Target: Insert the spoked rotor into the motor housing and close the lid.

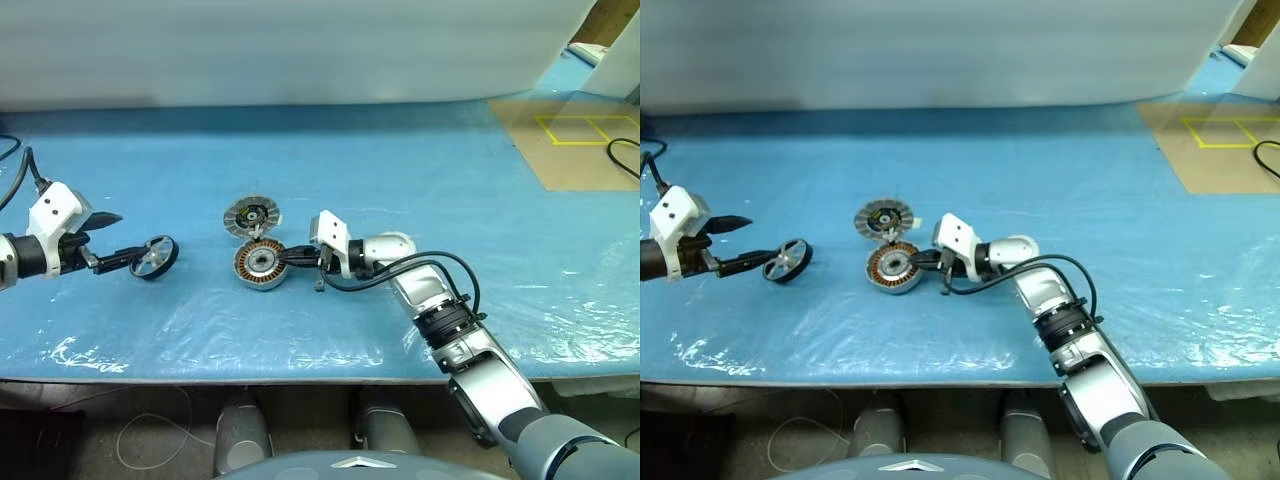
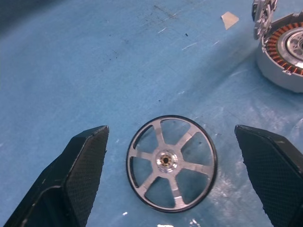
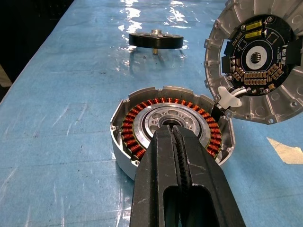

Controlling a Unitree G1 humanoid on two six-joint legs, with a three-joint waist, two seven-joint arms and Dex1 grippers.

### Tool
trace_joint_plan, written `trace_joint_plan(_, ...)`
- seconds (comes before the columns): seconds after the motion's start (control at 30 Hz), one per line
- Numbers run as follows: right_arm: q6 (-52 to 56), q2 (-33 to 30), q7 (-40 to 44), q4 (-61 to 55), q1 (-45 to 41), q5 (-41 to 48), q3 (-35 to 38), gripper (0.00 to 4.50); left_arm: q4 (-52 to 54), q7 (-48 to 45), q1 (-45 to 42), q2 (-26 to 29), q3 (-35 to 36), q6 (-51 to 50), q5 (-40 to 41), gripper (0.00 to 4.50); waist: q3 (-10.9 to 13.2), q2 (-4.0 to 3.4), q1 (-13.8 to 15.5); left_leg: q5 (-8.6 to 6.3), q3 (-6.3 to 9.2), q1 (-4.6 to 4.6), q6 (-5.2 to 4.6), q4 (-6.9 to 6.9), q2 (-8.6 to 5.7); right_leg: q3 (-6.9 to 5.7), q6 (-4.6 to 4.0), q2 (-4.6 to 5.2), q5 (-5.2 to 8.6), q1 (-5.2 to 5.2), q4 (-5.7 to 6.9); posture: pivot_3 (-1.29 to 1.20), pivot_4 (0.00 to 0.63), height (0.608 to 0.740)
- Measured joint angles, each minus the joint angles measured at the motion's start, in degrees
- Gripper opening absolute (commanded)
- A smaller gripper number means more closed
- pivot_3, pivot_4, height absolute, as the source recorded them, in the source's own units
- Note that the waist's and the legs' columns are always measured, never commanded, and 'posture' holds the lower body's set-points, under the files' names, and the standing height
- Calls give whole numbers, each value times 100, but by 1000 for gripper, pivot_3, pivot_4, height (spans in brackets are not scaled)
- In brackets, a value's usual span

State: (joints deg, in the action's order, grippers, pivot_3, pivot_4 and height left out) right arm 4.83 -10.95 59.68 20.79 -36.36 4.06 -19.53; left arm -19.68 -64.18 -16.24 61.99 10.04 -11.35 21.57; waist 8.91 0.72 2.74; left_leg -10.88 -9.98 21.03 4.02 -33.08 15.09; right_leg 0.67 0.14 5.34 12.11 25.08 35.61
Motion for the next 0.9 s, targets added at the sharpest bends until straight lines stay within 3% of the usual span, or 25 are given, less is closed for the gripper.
trace_joint_plan(0.2,65,15,-112,-128,86,-1,-34,17,-1520,-931,-1246,-19,-688,1287,-837,4500,-1,3,7,0,1,-1,2,0,-1,0,0,1,0,0,4,0,150,740)
trace_joint_plan(0.47,269,11,0,-379,167,115,-33,17,-3026,-1757,-2119,-301,-1287,2692,-1625,4500,-2,4,20,-7,2,0,13,-1,-2,-1,0,3,-1,0,7,0,150,740)
trace_joint_plan(0.9,494,55,38,-637,314,280,-25,17,-4580,-1846,-3373,-445,-1715,3959,-2689,4500,-2,5,132,-15,4,0,28,-1,0,-3,0,4,-1,1,7,0,150,740)
